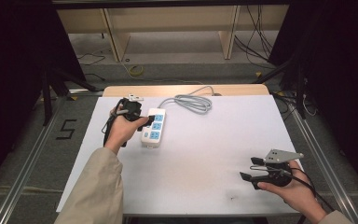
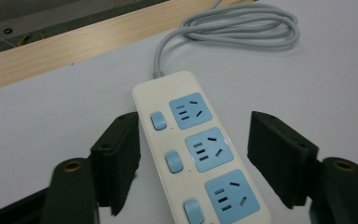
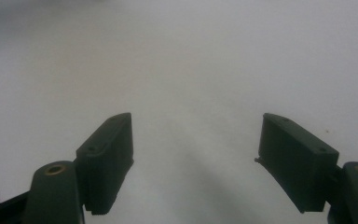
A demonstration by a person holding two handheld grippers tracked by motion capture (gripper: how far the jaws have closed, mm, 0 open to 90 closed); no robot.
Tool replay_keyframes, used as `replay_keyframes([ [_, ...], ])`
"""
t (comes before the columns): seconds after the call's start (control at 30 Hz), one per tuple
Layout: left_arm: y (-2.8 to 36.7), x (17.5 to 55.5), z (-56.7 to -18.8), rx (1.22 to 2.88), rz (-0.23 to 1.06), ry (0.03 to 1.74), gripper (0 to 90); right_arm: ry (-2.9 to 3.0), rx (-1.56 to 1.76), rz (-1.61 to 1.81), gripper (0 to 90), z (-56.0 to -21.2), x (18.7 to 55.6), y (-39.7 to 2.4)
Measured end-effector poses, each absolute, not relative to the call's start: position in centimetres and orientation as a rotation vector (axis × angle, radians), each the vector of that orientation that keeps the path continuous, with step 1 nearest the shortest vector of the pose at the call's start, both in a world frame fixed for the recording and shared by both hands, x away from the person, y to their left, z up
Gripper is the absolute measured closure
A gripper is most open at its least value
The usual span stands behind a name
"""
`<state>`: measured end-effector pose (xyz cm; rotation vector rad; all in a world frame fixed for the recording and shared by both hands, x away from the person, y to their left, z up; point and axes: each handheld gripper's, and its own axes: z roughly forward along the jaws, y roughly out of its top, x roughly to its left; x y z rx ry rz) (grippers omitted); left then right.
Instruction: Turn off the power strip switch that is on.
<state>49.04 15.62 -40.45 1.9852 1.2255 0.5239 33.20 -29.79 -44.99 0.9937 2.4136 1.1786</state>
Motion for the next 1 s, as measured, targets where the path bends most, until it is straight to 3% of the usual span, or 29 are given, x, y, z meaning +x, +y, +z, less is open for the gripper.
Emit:
replay_keyframes([
  [0.1,15.7,48.4,-40.5,1.953,0.496,1.203,26.5,2.413,0.993,1.179,26.7,-45.0,33.2,-29.8],
  [0.43,15.5,44.6,-40.9,1.973,0.515,1.065,18.7,2.417,0.993,1.18,26.7,-45.0,33.4,-29.9],
  [1.0,15.4,35.7,-43.5,2.038,0.614,0.89,15.9,2.413,0.989,1.194,26.5,-45.0,33.4,-29.9],
])
